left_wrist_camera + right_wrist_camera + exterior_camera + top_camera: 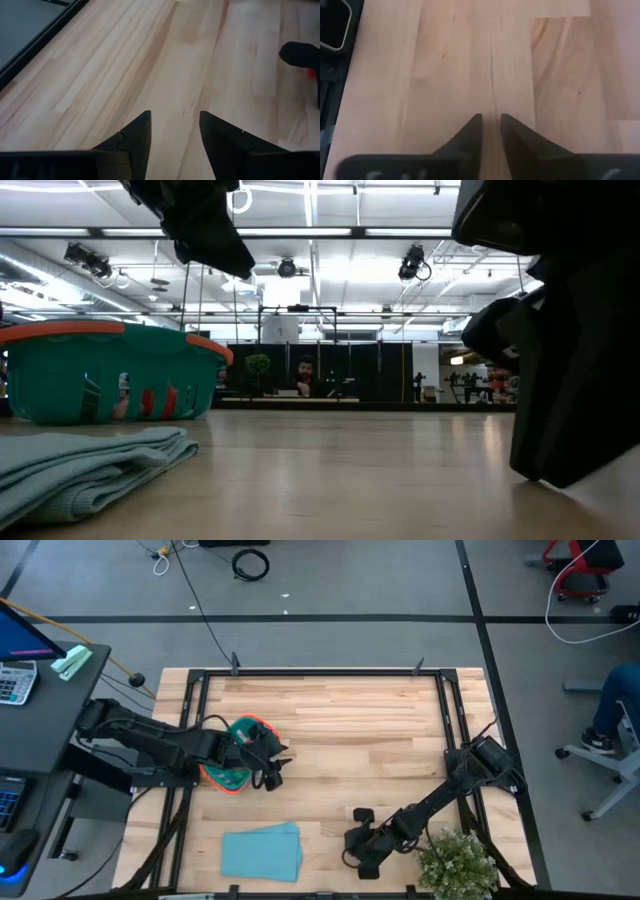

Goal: Pick and placing Produce into tupperware
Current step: Put the red strawberry into the blue basket

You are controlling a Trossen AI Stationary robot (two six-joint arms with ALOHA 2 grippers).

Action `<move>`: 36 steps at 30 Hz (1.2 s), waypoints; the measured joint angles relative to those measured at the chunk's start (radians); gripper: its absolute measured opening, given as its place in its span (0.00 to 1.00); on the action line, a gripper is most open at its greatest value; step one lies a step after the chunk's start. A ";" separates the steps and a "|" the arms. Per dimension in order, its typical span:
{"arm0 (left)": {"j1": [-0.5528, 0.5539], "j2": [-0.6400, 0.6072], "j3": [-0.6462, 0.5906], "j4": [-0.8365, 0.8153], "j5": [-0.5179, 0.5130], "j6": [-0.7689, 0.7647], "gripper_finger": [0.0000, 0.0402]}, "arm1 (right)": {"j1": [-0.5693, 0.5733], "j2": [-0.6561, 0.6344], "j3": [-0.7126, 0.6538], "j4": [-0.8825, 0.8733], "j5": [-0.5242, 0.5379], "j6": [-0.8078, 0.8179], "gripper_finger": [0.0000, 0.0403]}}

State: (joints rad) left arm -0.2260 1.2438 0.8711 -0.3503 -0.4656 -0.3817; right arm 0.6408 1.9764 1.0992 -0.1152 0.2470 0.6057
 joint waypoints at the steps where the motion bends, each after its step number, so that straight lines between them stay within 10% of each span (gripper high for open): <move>1: 0.000 0.000 0.000 0.003 0.000 0.000 0.43 | -0.002 -0.003 0.000 -0.003 0.010 0.003 0.16; 14: 0.000 0.000 0.000 0.002 0.000 0.012 0.43 | -0.016 -0.164 -0.001 -0.056 0.051 -0.021 0.03; 25: 0.000 0.000 0.000 0.001 0.000 0.012 0.43 | -0.008 -0.313 -0.001 -0.258 0.019 0.080 0.31; 36: 0.000 0.000 0.000 0.001 0.000 0.005 0.43 | 0.126 -0.198 -0.001 -0.256 -0.026 -0.241 0.47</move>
State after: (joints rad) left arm -0.2256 1.2438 0.8711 -0.3489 -0.4656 -0.3768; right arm 0.7667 1.7786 1.0985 -0.3716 0.2209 0.3648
